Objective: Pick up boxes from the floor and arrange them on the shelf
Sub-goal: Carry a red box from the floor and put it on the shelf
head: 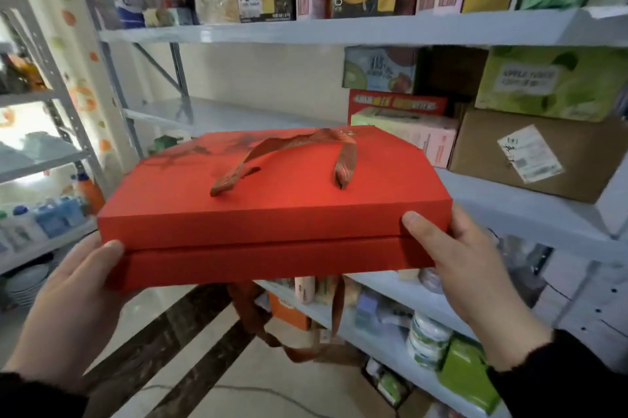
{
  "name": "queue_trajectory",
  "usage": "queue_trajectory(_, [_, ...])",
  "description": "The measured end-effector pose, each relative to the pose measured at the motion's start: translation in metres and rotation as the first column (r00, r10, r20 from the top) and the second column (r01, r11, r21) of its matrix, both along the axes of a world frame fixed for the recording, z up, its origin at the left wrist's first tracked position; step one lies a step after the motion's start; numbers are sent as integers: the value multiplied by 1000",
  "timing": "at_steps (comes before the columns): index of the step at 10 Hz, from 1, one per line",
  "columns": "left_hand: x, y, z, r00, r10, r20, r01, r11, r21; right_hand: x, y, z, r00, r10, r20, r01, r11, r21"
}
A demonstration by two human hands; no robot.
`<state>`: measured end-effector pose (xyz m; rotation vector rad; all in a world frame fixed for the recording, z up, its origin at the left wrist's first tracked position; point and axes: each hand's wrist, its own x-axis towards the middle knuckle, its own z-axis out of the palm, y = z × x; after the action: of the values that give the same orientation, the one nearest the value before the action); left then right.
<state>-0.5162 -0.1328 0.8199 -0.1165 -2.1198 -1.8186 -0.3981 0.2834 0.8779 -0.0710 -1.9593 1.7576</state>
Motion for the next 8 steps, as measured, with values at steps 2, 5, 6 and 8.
queue_trajectory(2, [-101,6,-21,992,-125,3,118,938,326,-85,47,20,997,56,-44,-54,998,42])
queue_trajectory(5, [-150,82,39,987,-34,-159,84,944,320,-182,62,30,991,102,-85,-95,992,77])
queue_trajectory(6, [-187,81,44,980,-53,-191,123,920,371,-218,58,32,991,73,-110,-64,994,83])
queue_trajectory(8, [-281,79,58,962,-109,-249,181,940,289,-301,36,35,991,4,-133,8,995,94])
